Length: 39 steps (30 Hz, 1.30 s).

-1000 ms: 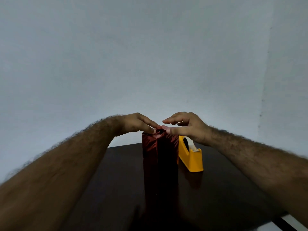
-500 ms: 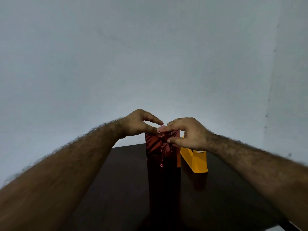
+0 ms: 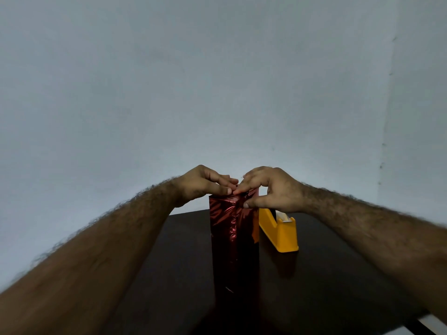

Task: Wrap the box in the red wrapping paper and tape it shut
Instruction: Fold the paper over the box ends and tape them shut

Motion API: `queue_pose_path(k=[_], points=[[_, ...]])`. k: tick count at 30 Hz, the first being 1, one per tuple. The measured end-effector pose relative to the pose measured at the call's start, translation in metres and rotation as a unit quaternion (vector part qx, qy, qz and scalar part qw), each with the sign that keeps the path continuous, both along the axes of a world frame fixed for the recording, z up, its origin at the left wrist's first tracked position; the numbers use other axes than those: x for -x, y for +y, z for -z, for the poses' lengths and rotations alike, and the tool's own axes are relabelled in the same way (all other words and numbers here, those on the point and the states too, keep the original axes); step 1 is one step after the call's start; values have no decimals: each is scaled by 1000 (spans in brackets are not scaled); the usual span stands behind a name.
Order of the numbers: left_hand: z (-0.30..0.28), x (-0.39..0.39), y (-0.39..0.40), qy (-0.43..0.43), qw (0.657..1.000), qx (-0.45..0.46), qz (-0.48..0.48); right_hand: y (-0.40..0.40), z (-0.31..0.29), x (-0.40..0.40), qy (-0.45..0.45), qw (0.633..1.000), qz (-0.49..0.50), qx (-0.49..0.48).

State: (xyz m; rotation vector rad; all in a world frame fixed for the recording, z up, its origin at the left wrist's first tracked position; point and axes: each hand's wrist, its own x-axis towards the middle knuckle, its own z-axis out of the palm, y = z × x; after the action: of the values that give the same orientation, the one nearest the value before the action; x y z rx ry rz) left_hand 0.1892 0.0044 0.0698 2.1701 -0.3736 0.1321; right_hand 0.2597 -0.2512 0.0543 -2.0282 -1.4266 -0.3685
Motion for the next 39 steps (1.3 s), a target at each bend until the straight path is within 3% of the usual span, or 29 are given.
queue_pose_path(k=[9,12,16,22,26,30,36,39], points=[[-2,-5,-8,-9,1000,-10,17,0,2,-5,9,1000,-2,1],[2,-10,-8,-18,1000,4,-9,-2,-1,-5,30,1000,1,3],[12,-13,-6,9,999,34,26,-3,0,-6,73,997,1,4],[15,-13,-9,30,998,35,38,-11,8,0,164,981,39,-92],[14,-11,-12,20,999,33,30,-16,15,-8,300,939,50,-157],[17,-12,-10,-11,1000,26,11,-18,29,-37,344,887,242,-192],[29,-13,-6,-27,997,73,4,-24,51,-49,334,836,431,-59],[30,-13,-8,-25,995,91,19,-25,53,-56,412,792,447,-58]])
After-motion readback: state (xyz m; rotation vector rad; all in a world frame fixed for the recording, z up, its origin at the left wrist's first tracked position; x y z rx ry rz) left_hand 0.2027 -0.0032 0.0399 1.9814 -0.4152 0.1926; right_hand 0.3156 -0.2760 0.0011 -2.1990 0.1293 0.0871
